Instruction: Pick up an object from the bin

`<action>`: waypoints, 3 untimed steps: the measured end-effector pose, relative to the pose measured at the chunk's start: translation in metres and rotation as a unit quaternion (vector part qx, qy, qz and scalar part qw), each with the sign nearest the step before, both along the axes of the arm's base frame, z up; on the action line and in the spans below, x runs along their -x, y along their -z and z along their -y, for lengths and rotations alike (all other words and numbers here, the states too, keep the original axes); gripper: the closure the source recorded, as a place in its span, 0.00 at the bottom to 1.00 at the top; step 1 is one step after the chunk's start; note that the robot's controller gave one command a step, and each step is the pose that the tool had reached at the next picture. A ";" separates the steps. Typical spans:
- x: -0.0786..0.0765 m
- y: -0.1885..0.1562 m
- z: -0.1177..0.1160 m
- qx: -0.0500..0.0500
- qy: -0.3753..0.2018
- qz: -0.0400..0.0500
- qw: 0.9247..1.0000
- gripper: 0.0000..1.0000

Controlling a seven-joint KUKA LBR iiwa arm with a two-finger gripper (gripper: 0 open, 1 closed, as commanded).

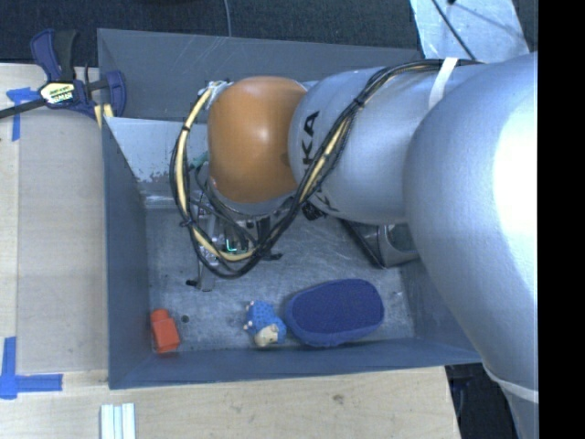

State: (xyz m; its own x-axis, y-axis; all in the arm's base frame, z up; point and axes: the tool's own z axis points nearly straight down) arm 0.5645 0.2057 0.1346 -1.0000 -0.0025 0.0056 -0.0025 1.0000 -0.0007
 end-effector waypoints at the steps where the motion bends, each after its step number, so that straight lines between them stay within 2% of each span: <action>1: -0.060 0.063 -0.011 -0.001 0.055 0.004 0.998 0.00; 2: -0.060 0.060 -0.011 -0.001 0.056 0.005 0.998 1.00; 3: -0.036 -0.050 -0.030 -0.002 0.217 0.007 0.976 1.00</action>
Offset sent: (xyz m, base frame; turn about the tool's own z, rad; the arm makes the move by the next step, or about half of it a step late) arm 0.0585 0.0117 -0.0603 0.1110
